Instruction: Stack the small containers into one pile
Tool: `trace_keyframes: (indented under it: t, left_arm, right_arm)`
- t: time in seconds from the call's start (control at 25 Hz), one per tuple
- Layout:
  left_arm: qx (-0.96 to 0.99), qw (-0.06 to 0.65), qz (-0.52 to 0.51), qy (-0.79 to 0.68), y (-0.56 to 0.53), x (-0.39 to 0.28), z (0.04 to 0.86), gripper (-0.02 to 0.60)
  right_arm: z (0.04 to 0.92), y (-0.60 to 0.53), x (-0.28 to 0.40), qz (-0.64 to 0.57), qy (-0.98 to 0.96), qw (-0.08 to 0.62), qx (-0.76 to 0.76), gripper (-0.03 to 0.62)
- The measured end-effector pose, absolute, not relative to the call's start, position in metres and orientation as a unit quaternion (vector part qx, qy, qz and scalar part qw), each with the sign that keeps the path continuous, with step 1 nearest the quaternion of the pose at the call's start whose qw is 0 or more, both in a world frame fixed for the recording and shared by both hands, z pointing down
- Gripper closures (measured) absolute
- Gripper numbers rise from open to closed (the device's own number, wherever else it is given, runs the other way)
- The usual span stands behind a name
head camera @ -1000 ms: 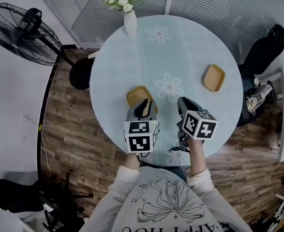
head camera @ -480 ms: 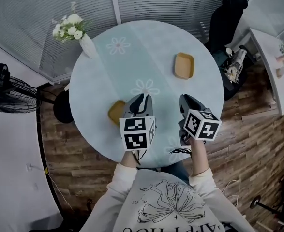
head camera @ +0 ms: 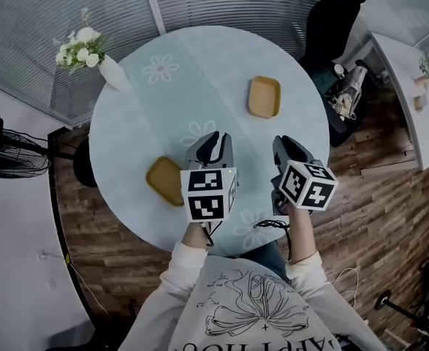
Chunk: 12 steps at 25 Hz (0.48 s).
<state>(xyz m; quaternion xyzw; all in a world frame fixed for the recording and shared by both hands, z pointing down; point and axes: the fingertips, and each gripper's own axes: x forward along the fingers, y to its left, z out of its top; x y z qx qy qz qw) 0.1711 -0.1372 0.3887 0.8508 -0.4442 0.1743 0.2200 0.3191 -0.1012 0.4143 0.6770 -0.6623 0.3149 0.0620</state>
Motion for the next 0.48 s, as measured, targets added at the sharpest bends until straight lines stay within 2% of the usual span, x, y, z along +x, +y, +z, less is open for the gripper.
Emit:
trace_keyframes:
  t: [0.48]
  left_arm:
    - [0.828, 0.235, 0.205, -0.465, -0.177, 0.248, 0.435, 0.514]
  right_arm:
    - [0.455, -0.169, 0.396, 0.337, -0.689, 0.076, 0.638, 0.494]
